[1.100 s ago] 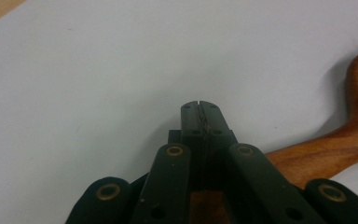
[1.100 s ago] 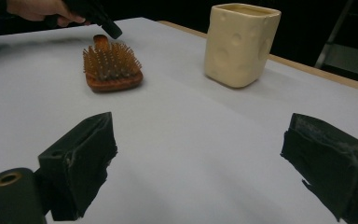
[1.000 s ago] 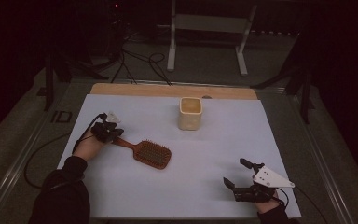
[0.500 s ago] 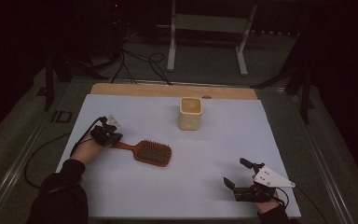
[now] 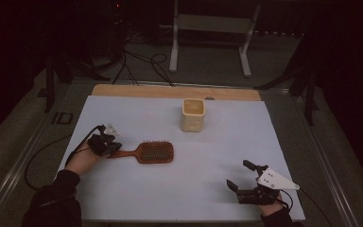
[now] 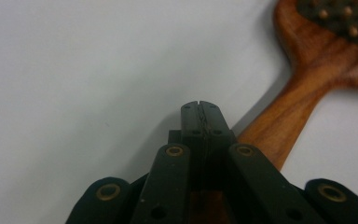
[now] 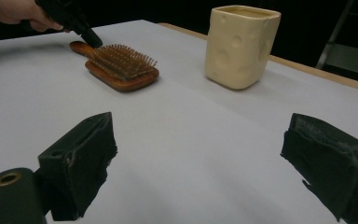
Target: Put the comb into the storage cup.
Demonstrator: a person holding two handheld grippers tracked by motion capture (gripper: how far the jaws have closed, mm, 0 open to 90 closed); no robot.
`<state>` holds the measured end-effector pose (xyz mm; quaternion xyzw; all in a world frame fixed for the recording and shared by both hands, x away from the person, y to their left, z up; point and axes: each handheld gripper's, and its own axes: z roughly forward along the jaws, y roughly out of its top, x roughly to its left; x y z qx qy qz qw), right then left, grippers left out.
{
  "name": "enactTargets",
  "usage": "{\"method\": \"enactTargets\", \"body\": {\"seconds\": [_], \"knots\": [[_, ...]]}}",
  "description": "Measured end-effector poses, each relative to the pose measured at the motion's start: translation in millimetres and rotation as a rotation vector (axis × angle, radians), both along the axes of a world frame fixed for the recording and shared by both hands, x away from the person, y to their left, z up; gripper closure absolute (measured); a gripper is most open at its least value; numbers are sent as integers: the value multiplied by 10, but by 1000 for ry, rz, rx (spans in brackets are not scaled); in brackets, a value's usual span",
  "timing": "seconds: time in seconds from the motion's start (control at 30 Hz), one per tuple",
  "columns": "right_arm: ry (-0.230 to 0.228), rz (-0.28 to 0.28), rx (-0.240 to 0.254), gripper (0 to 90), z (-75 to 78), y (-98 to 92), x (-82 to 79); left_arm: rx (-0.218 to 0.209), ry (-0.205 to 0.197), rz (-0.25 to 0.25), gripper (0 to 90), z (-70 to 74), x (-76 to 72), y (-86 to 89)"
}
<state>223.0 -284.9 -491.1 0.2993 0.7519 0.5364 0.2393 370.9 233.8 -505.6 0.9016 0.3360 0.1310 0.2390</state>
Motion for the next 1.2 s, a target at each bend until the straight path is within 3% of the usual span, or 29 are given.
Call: {"method": "enactTargets", "body": {"seconds": [0.47,0.87,1.2], "knots": [[1,4,5,84,2,10,-1,5,27,-52,900,27,-341,-151],[4,6,-1,84,-3,16,4,10,67,-55,900,56,-492,-224],[7,6,1,85,-5,24,4,18,104,-92,900,72,-588,-326]]}}
